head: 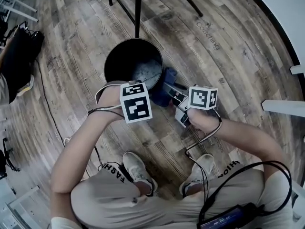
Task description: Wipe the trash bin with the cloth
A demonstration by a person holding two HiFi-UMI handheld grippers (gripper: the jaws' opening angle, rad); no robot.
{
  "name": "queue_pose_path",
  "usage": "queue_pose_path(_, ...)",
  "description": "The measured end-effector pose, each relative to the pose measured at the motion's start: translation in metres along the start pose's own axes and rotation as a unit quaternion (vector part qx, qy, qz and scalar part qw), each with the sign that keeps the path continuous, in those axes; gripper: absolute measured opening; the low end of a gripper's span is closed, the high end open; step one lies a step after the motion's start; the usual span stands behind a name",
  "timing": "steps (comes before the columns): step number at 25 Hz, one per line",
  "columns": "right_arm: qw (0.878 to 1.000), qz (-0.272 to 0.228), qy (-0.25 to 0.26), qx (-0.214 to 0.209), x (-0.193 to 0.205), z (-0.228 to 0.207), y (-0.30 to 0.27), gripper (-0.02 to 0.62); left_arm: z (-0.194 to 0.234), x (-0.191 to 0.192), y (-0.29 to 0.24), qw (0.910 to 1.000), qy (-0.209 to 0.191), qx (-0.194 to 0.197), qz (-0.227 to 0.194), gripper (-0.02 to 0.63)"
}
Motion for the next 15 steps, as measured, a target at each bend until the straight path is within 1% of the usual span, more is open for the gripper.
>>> queue_pose_path(1, 1.0, 0.006, -0.011, 0.01, 0.003, -0.01, -0.001, 0.063, 0.0, -0.005, 0.0, 0.9998, 0.017, 0.009, -0.005, 0.032)
queue_pose_path(2, 1.0, 0.013, -0.022, 0.017, 0.005, -0.02, -0.002, 0.063, 0.001, -0.009, 0.0, 0.9988, 0.043, 0.021, -0.012, 0.032)
queue_pose_path(3, 0.999, 0.021, -0.031, 0.023, 0.009, -0.03, -0.003, 0.063, 0.003, -0.013, 0.0, 0.9961, 0.077, 0.035, -0.023, 0.032)
queue_pose_path(4, 0.998, 0.031, -0.038, 0.027, 0.011, -0.04, -0.005, 0.063, 0.007, -0.015, 0.001, 0.9916, 0.113, 0.051, -0.038, 0.031)
queue_pose_path(5, 0.998, 0.04, -0.046, 0.03, 0.014, -0.049, -0.007, 0.063, 0.01, -0.017, 0.002, 0.9851, 0.146, 0.071, -0.056, 0.032)
queue_pose_path(7, 0.996, 0.061, -0.062, 0.039, 0.018, -0.067, -0.012, 0.063, 0.012, -0.019, 0.002, 0.9678, 0.201, 0.125, -0.086, 0.044)
queue_pose_path(9, 0.992, 0.088, -0.071, 0.055, 0.022, -0.085, -0.019, 0.063, 0.013, -0.021, 0.0, 0.9527, 0.236, 0.16, -0.105, 0.062)
queue_pose_path(11, 0.988, 0.115, -0.07, 0.08, 0.026, -0.102, -0.024, 0.063, 0.014, -0.025, -0.001, 0.9401, 0.265, 0.176, -0.122, 0.075)
queue_pose_path(12, 0.985, 0.126, -0.072, 0.094, 0.028, -0.11, -0.026, 0.063, 0.015, -0.028, -0.001, 0.9341, 0.28, 0.177, -0.132, 0.079)
queue_pose_path(13, 0.982, 0.135, -0.077, 0.106, 0.028, -0.117, -0.028, 0.063, 0.017, -0.031, -0.001, 0.9288, 0.294, 0.175, -0.142, 0.081)
queue_pose_path(15, 0.978, 0.142, -0.088, 0.124, 0.026, -0.125, -0.029, 0.063, 0.022, -0.037, 0.002, 0.921, 0.312, 0.165, -0.165, 0.081)
Point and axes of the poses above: the fingertips, and each gripper's own axes: y backward along the fingers, z to its left, x out of its underside, the point moved 8 cm from there along y, backward along the fingers, and after that the axes turned 8 degrees about z, right-handed, at the moved point
